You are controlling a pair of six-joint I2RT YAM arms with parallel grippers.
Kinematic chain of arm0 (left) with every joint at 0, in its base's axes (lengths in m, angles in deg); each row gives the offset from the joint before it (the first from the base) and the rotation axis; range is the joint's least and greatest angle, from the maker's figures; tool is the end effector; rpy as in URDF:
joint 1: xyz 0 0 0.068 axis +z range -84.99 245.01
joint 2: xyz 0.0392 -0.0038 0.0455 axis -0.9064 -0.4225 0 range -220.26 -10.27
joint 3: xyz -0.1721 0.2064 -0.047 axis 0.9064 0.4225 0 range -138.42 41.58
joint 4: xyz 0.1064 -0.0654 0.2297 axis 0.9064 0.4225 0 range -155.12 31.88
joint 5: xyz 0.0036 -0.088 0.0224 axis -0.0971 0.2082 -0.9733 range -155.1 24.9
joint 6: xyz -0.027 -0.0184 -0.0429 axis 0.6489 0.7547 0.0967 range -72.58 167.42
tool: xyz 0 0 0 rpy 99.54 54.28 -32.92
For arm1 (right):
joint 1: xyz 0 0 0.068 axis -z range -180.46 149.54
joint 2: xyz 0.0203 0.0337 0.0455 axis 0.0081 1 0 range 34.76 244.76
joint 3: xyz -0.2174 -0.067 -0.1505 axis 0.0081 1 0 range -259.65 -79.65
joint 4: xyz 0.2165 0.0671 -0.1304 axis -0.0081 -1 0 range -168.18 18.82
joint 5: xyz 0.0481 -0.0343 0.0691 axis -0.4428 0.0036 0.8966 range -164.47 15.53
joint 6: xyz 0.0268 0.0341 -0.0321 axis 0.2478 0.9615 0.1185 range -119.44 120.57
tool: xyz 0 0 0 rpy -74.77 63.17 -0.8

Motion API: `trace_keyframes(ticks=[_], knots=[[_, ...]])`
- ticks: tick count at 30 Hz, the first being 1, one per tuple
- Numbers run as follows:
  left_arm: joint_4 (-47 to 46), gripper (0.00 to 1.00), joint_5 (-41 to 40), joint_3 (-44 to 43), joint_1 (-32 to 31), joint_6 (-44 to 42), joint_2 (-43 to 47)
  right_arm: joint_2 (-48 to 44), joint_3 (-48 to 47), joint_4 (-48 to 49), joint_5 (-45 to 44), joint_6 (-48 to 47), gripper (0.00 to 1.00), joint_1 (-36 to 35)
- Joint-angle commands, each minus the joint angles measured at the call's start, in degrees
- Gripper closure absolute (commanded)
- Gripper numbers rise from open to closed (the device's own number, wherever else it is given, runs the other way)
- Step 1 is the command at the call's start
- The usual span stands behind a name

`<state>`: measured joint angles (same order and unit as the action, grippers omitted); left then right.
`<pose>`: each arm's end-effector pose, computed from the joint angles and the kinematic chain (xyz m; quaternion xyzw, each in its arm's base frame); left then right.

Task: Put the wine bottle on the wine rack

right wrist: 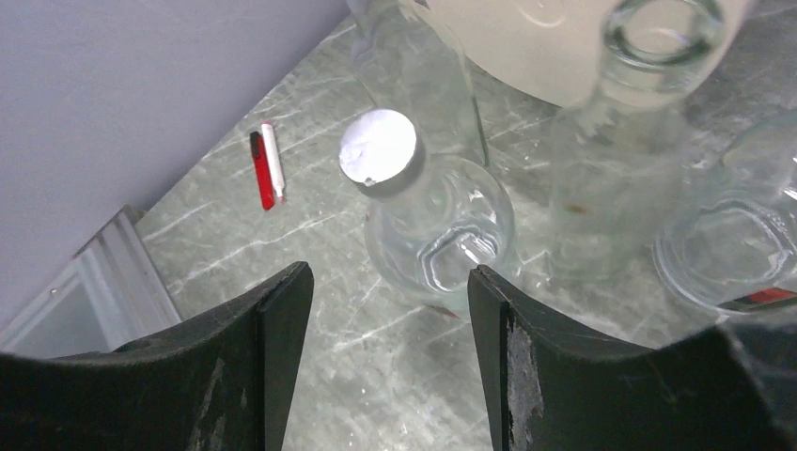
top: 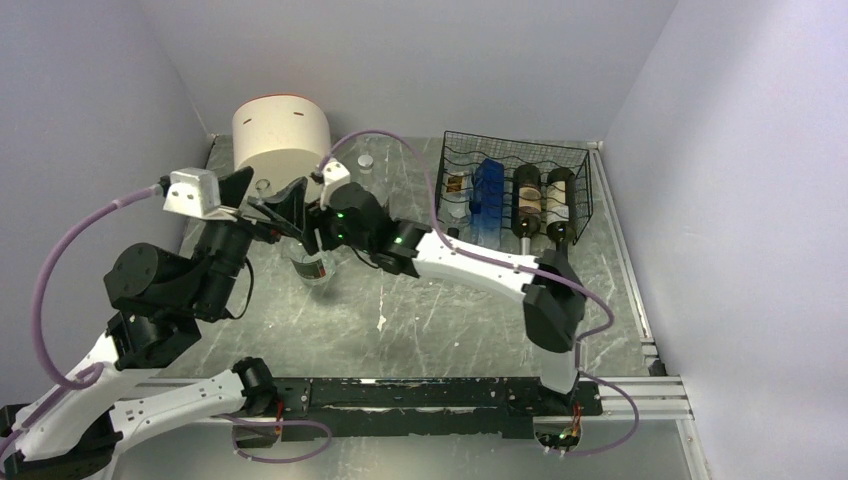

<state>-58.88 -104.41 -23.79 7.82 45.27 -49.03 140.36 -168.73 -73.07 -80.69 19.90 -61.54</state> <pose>0.0740 -0.0731 0.4774 0.0263 0.6040 -0.1868 0.7744 0.2194 0.3892 0.3211 -0.2589 0.7681 0.3434 0.4744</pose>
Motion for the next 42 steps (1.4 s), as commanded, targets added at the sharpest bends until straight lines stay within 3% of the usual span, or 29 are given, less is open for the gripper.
trace_keyframes(ticks=[1,12,20,24,27,32,42], knots=[[-0.62,0.05,-1.73,0.96,0.31,0.04,1.86,6.01,-9.35,-3.85,-8.58,-0.05,0.34,-0.43],[-0.95,0.04,-5.6,1.33,0.3,0.97,3.34,14.36,-17.05,-2.34,-4.53,-6.18,0.39,-1.4],[-0.97,0.05,-5.85,1.47,0.32,0.95,3.12,14.36,-15.41,1.08,-5.84,-10.14,0.61,-1.56],[-0.46,0.05,-5.7,0.85,0.31,1.05,2.31,13.09,-12.26,3.53,-6.49,-11.98,0.8,-1.73],[0.17,0.05,-5.78,0.46,0.32,1.67,1.54,10.97,-7.79,5.05,-6.53,-12.98,0.91,-1.99],[0.17,0.04,-5.6,0.5,0.32,2.17,0.61,2.97,4.2,8.44,-5.69,-12.37,0.99,-2.35],[0.96,0.04,-7.78,0.84,0.32,5.78,-3.11,-14.32,28.99,8.7,-6.15,-4.83,1.0,-3.21]])
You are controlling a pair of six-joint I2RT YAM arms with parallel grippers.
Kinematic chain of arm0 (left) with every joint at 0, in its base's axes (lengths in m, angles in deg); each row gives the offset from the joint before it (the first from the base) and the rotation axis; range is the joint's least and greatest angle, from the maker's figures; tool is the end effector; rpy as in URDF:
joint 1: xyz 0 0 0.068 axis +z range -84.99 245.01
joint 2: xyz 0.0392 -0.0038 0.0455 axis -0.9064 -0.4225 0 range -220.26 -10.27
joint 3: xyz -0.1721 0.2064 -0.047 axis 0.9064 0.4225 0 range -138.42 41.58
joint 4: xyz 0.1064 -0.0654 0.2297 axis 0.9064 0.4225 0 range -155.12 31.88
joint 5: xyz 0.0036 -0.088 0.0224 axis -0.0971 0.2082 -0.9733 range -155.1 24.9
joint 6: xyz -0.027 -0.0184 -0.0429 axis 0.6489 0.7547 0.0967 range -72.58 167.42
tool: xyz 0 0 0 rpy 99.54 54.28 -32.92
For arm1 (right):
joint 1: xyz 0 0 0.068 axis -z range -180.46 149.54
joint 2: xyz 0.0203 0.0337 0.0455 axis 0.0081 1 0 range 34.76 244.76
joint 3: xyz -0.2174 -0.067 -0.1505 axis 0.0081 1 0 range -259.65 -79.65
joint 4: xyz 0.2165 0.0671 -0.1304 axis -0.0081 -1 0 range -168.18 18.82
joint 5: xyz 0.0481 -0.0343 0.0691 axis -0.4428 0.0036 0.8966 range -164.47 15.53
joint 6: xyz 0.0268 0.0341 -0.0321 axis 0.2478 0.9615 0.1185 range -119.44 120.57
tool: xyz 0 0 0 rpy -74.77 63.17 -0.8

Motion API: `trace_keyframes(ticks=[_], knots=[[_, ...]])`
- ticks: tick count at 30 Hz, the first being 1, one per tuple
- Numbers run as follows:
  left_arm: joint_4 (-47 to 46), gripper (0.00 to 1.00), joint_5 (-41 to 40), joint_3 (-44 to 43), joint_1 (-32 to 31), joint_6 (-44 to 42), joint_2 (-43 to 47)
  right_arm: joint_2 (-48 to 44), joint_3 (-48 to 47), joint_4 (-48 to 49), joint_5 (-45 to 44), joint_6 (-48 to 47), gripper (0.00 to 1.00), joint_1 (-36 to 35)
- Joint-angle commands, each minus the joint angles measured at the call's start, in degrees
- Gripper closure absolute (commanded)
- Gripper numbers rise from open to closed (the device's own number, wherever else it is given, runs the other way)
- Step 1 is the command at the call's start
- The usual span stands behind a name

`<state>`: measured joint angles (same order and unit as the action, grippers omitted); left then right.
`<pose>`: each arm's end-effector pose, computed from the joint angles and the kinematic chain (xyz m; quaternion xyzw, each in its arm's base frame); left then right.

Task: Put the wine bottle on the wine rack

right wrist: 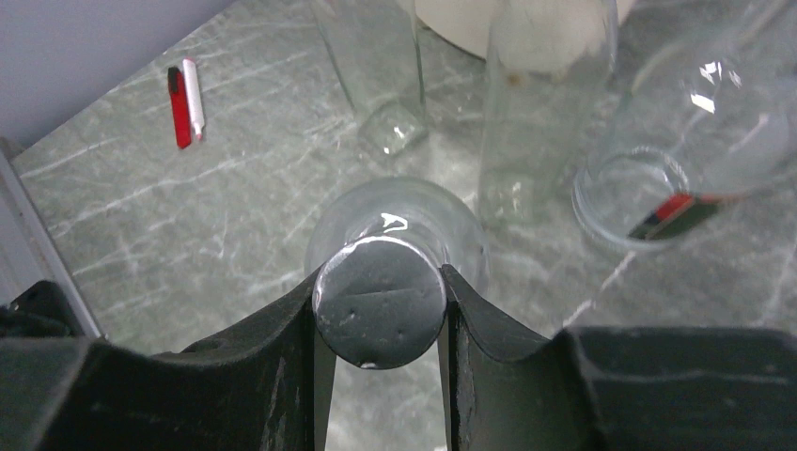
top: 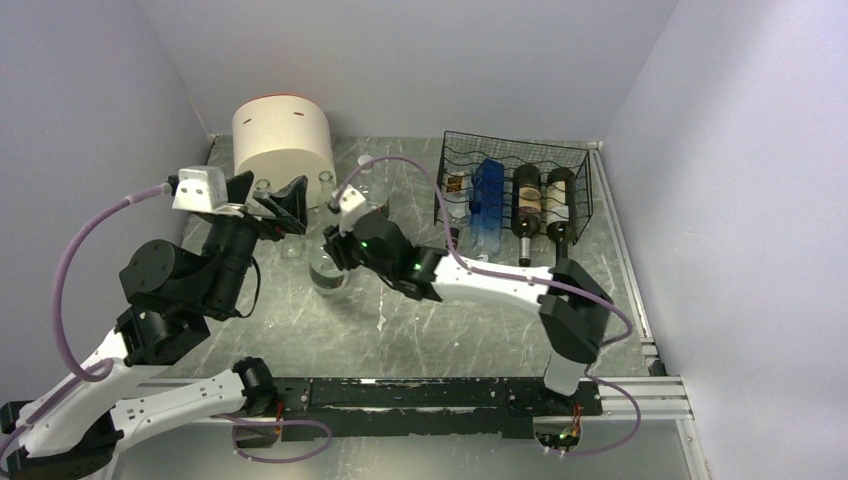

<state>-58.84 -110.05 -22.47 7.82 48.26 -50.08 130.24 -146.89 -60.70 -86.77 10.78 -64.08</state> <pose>0.0810 -0.0791 0.4683 -0.0159 0.6251 -0.1658 0.7626 0.1815 0.3488 0.2800 -0.3045 0.7459 0.2828 0.5205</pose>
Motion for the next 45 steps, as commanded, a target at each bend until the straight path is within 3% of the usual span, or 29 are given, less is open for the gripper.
trace_keyframes(ticks=[1,11,22,29,45], knots=[[1.34,0.04,-2.12,-0.43,0.32,3.4,-3.15,-5.71,8.72,-4.09,-0.16,5.02,1.0,-0.83],[10.58,0.04,1.0,-2.57,1.75,11.58,-13.2,-18.49,23.35,-4.64,-0.06,9.5,1.0,-0.93],[16.65,0.05,25.41,3.87,15.53,24.61,-19.39,-27.02,29.84,-12.3,3.69,13.31,1.0,-0.86],[15.54,0.05,36.21,11.09,20.99,27.95,-23.26,-24.82,29.21,-17.42,7.14,14.33,1.0,-0.82],[11.63,0.05,39.28,19.09,24.68,30.59,-30.65,-15.25,25.6,-24.94,7.9,14.01,1.0,-0.78]])
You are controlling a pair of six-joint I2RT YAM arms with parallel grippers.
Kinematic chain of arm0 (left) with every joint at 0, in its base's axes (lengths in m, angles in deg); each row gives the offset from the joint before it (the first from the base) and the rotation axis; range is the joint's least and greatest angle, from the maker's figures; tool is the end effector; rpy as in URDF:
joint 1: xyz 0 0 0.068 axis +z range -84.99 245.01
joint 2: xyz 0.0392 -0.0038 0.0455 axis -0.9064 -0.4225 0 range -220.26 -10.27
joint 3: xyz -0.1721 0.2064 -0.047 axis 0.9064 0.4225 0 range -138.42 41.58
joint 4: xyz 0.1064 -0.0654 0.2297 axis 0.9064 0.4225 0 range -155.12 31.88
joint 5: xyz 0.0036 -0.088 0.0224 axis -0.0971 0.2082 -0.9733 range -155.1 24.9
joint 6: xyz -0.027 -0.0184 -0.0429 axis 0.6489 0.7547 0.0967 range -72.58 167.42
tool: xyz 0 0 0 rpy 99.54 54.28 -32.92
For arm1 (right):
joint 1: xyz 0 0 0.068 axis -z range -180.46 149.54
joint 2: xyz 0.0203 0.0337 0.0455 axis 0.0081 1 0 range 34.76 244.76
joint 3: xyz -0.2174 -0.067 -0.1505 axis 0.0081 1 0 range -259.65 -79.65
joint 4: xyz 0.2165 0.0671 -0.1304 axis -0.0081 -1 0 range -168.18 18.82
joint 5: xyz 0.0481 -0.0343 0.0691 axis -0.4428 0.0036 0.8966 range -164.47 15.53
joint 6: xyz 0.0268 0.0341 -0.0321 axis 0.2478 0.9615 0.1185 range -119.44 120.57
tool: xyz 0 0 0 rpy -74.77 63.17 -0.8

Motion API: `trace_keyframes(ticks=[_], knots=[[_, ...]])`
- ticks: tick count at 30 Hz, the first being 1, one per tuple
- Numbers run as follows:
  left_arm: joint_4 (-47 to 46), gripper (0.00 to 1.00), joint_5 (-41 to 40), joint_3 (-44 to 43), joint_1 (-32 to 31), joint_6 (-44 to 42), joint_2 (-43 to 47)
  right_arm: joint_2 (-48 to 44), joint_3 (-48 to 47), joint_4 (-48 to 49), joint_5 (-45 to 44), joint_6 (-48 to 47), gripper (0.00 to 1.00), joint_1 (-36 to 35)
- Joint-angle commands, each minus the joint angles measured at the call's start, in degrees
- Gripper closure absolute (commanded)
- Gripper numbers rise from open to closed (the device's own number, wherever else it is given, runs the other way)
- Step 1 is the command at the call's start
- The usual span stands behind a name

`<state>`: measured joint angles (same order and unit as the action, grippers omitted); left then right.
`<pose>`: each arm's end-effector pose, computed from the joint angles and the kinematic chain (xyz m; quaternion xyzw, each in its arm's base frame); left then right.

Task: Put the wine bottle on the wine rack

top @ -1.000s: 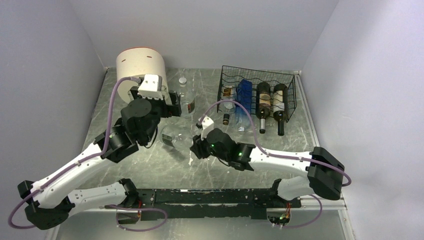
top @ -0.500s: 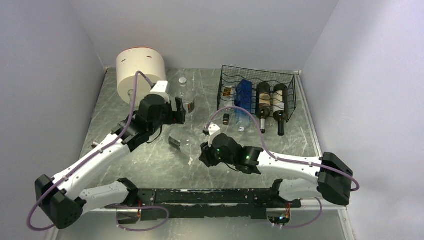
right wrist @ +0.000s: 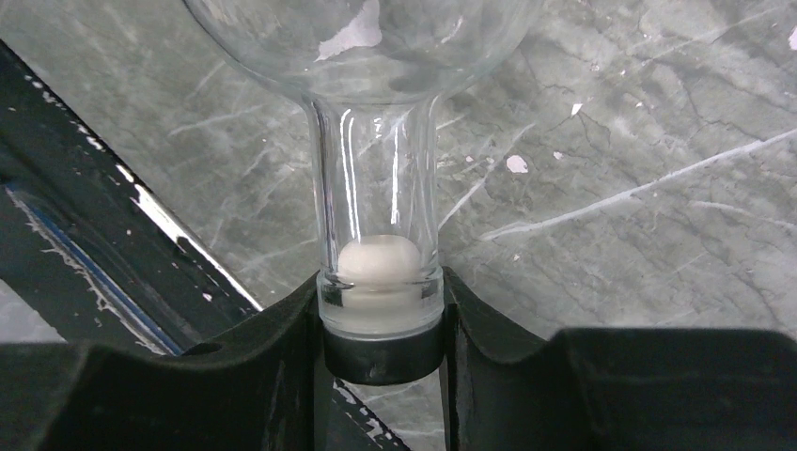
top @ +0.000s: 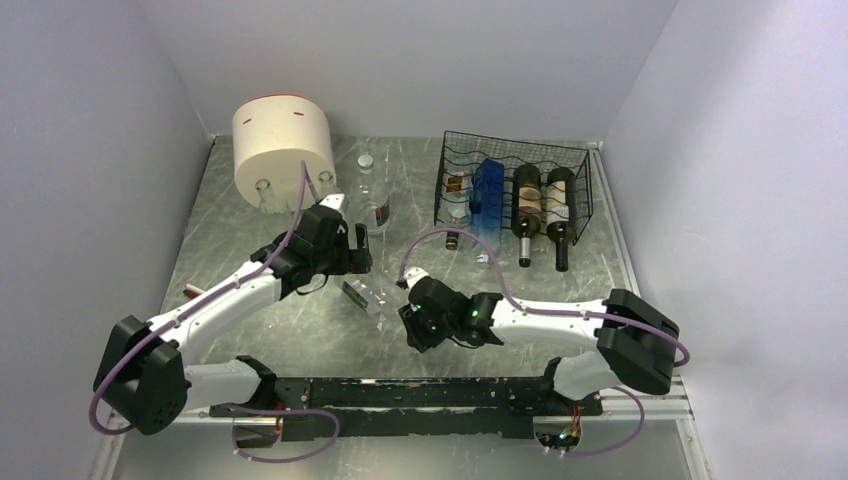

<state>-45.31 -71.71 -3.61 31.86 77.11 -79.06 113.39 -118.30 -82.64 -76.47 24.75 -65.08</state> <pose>0.2136 -0.1346 0.2413 0.0049 0.9173 -0.1605 0.3645 0.1137 0.2367 0.1752 -0.3207 0.8876 0.2192 0.2474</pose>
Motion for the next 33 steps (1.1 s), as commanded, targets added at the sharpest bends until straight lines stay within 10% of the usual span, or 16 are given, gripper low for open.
trace_keyframes(ticks=[1,12,33], knots=[[-1.73,0.05,0.83,0.17,0.75,1.79,-2.44,2.1,-3.34,-3.75,-2.74,-0.01,1.0,0.23],[-2.19,0.01,3.58,0.27,0.74,1.76,-6.7,4.57,-4.69,-6.38,-3.71,0.32,0.82,0.21],[-2.0,0.28,8.17,0.8,0.71,1.63,-7.06,14.16,-13.55,-1.77,-3.69,-3.24,0.48,1.06]])
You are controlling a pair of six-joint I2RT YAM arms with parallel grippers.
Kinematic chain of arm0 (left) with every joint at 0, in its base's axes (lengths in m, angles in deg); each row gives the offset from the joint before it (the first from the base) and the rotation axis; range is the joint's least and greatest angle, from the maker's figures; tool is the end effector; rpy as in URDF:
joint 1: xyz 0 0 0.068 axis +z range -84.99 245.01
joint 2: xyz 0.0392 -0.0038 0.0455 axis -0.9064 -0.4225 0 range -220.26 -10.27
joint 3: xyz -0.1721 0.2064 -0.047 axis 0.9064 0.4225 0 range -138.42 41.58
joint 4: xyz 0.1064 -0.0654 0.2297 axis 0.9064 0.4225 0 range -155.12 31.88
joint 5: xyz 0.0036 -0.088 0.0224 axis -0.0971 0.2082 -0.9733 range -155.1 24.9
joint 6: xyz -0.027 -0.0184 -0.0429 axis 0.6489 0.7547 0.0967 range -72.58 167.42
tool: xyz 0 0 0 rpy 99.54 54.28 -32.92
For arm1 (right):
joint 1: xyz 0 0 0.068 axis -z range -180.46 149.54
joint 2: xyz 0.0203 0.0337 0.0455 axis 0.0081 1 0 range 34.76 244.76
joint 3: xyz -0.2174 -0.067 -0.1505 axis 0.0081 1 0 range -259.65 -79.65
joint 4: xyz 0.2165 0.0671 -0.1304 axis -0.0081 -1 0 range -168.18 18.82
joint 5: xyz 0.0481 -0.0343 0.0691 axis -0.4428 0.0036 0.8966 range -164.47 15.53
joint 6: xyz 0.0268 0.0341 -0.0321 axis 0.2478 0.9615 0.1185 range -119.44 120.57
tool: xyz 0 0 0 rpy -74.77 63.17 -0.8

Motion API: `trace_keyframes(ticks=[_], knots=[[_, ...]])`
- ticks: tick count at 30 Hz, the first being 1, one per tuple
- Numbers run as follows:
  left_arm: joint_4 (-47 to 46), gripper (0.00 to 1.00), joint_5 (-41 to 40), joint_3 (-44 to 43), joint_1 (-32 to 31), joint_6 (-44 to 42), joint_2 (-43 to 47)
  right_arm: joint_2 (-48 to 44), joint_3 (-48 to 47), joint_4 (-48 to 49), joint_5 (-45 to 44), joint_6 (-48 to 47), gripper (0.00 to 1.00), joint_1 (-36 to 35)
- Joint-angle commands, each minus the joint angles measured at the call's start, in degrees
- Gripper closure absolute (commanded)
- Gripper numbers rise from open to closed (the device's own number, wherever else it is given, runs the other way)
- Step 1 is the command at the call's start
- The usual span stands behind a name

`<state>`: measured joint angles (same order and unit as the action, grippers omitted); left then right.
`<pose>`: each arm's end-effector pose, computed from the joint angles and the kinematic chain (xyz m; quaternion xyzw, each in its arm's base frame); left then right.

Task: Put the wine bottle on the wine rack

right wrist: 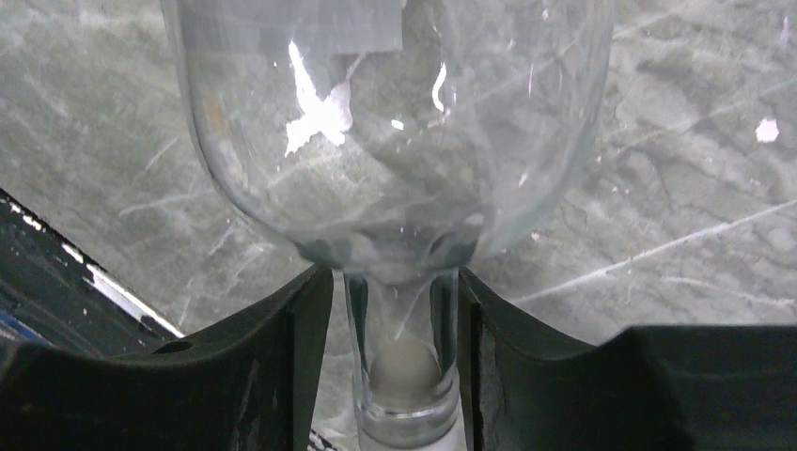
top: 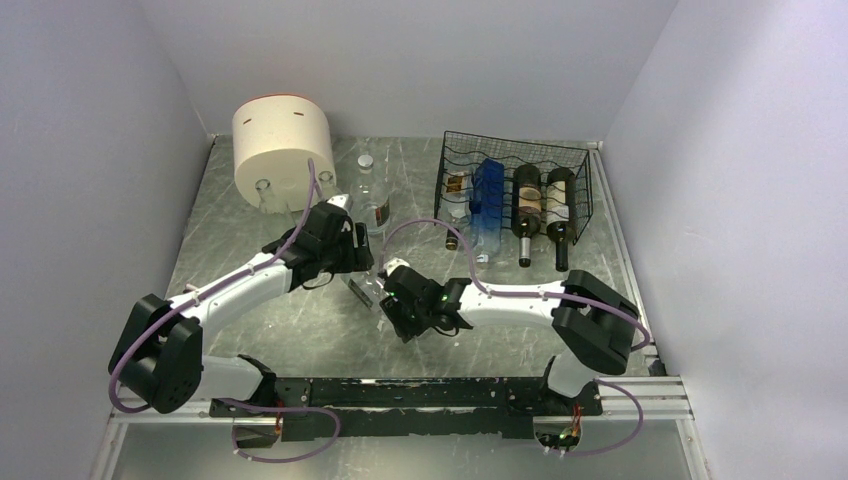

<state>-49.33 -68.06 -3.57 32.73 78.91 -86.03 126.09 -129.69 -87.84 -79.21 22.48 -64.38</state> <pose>0.2309 -0.1436 0.2169 -0.0032 0.9283 -0.1756 0.3278 0.1380 0.2753 0.1680 -0.3335 0.9006 0.1587 0.2290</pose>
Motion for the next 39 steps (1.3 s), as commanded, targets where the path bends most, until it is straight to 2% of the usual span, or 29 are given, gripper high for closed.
trace_keyframes(ticks=[1,10,13,16,20,21,26,31,34,39], knots=[[2.13,0.29,4.48,0.69,-0.15,-0.17,-0.08,1.95,-2.43,3.66,-1.02,-1.05,0.48,0.36],[2.01,0.37,6.37,1.74,-0.14,1.77,-0.01,4.11,-1.23,8.33,-0.78,0.72,0.52,0.32],[2.26,0.4,6.73,1.93,-0.15,2.13,0.01,4.67,-0.7,8.93,-1.66,1.27,0.58,0.42],[2.55,0.4,7.16,2.03,-0.12,2.09,0.33,5.47,-0.75,8.6,-2.82,1.32,0.7,0.36],[3.9,0.39,6.25,0.98,-0.14,1.61,1.72,5.0,0.04,8.66,-4.47,1.32,0.98,0.32],[4.16,0.38,6.06,0.59,-0.16,1.43,2.28,4.57,0.3,8.67,-4.9,1.32,1.0,0.36],[4.29,0.35,5.58,-1.51,-0.09,0.1,4.86,0.91,1.23,8.76,-5.59,-0.16,1.0,0.36],[4.67,0.26,3.36,-3.2,-0.14,-0.79,8.09,-4.54,2.34,8.49,-4.74,-0.74,1.0,0.32],[4.77,0.17,3.01,-3.86,-0.16,-1.65,9.89,-7.48,2.88,7.68,-4.78,-0.71,1.0,0.37],[6.3,0.13,3.13,-6.06,-0.16,-2.54,10.85,-13.2,4.71,7.17,-5.64,-0.89,1.0,0.36]])
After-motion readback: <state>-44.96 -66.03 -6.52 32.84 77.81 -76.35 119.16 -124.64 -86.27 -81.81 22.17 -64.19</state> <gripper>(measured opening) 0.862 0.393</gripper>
